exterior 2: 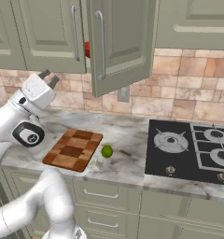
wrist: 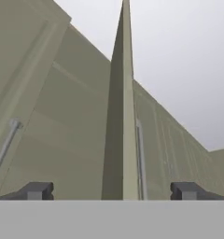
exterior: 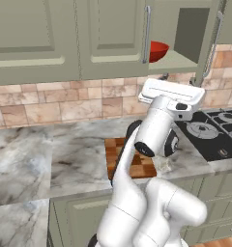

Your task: Open the cabinet. Place the bowl and condiment on the counter. Then place the lime and garlic on the cutting board.

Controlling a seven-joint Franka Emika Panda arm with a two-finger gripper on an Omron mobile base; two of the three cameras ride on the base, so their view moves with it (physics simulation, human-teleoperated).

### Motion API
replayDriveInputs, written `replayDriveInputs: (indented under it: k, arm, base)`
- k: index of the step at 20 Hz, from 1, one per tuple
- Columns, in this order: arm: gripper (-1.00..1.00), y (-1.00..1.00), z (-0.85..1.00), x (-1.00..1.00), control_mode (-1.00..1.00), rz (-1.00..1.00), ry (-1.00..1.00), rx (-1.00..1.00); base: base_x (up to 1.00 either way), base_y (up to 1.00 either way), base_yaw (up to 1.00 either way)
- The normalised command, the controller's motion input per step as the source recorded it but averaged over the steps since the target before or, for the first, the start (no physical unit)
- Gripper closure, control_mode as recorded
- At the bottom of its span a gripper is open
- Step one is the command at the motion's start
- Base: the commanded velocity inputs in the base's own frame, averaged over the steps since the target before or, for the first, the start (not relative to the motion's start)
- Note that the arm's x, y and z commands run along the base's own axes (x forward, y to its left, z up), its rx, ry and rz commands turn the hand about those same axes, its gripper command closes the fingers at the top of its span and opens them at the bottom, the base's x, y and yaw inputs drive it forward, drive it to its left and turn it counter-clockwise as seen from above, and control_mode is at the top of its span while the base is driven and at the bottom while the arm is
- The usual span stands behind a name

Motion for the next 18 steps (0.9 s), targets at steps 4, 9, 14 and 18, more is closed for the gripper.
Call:
replayDriveInputs:
  k: [4, 9, 14, 18]
  arm:
    - [-1.00, 0.28, -0.01, 0.35, -1.00, -0.16, 0.01, 0.00]
    - [-1.00, 0.03, -0.09, 0.32, -1.00, -0.15, 0.00, 0.00]
    - [-1.00, -0.05, -0.02, 0.31, -1.00, -0.08, 0.01, 0.02]
    - [-1.00, -0.07, 0.00, 0.20, -1.00, -0.01, 0.04, 0.07]
  base:
    - [0.00, 0.00, 0.00]
    - [0.00, 0.00, 0.00]
    - [0.00, 0.00, 0.00]
    - [0.00, 0.00, 0.00]
